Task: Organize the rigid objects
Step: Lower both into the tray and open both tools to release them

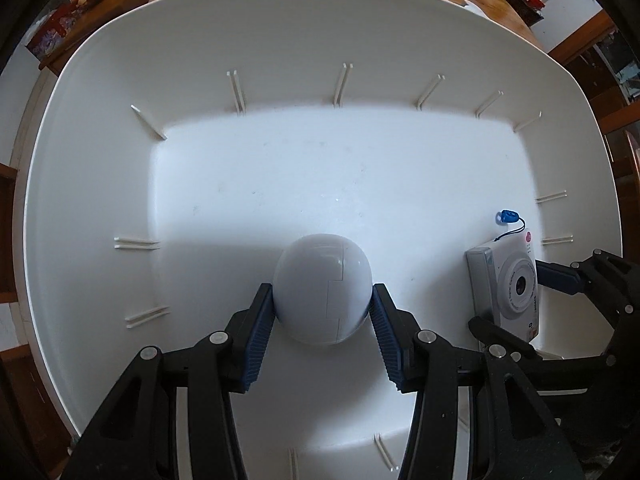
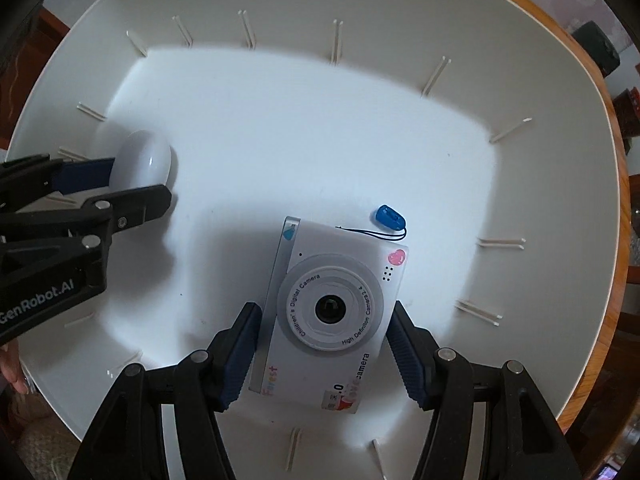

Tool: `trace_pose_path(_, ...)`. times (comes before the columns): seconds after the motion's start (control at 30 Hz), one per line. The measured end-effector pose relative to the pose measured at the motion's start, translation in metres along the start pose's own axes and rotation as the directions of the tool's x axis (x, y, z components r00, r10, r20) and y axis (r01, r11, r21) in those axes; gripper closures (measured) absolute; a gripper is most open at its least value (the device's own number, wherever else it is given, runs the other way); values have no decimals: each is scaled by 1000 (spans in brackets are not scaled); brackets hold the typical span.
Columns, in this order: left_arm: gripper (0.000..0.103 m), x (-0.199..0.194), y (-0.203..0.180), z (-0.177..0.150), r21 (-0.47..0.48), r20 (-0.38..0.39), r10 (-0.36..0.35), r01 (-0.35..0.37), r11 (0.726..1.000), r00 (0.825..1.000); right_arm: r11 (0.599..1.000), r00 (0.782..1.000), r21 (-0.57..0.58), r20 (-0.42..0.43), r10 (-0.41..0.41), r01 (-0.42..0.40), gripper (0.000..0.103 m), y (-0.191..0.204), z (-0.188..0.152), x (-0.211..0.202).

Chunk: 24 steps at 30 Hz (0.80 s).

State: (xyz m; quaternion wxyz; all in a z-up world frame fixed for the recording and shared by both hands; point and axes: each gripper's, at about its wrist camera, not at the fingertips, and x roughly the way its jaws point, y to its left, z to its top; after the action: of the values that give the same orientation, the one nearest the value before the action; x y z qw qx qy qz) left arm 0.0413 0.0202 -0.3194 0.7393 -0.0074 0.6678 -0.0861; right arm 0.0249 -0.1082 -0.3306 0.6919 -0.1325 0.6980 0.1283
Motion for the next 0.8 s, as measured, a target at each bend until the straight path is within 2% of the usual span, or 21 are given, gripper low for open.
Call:
trace_pose_path(0.1,50,1,-2,1,-14,-12,3,-3,1000,1000,1000,1000,3,6,6,-6,36,-2,4,-1)
trace_pose_path(0.2,37,4,-4,2,-5,-52,22,-22,1000,998,1000,1000,-11,9,12,-12,31,-1,7,-3)
trace_pose_path(0.33,37,6,-14,-1,24,-54,70,-68,997,996,999,999,-42,31,-8,9,25,2,9,-9)
trace_pose_path(0.5,37,4,-18,-4,12,-80,53,-52,999,995,998,998,-54,63,-7,11,25,-2,8,-19)
trace_pose_path(0.57,34,-2,-19,-5,8,-75,50,-50,999,996,998,997,-59,76,0,5,25,-6,7,-26)
trace_pose_path(0.6,27,-6,-21,-3,6,-71,51,-50,999,996,998,997,-61,81,4,1,25,-8,9,-29)
trace_pose_path(0.67,19,-15,-23,-8,0,-54,48,-48,999,997,998,995,-66,98,7,-1,25,-6,4,-37)
trace_pose_path(0.8,19,-39,-27,-14,-4,-19,47,-47,999,999,997,989,-71,144,21,-11,25,-13,-3,-57)
